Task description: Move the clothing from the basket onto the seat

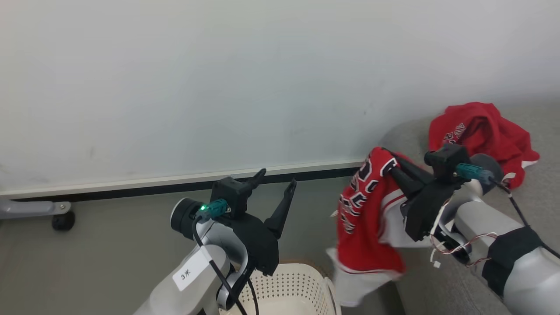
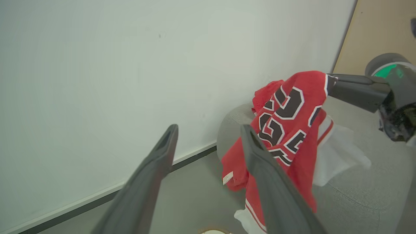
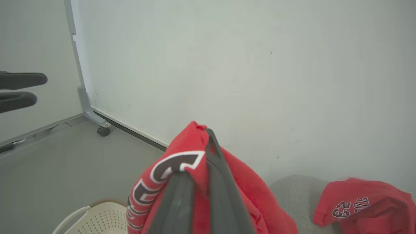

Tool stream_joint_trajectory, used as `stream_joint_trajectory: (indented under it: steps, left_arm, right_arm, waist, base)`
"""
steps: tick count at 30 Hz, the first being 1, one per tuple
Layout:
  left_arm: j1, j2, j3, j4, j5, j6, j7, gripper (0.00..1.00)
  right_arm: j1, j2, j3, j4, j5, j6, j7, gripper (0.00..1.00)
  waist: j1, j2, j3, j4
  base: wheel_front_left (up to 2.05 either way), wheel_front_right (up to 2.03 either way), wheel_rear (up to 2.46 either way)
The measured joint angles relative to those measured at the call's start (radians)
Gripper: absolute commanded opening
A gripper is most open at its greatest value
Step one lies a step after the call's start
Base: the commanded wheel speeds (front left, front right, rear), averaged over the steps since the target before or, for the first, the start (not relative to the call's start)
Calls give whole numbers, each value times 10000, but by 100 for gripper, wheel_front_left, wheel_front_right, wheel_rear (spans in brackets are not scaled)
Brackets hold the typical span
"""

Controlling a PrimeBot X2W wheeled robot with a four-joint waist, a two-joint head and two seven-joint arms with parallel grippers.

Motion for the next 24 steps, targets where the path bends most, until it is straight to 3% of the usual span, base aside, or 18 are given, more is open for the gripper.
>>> stream_joint_trajectory:
  steps: [24]
  left_arm:
    - [1196,-167,-698,-1047,194,77,-602,100]
  right_arm:
    - [-18,-1950,-360,-541,244,2,0,0]
  waist:
    - [0,0,27,-2474]
  base:
    - [0,0,0]
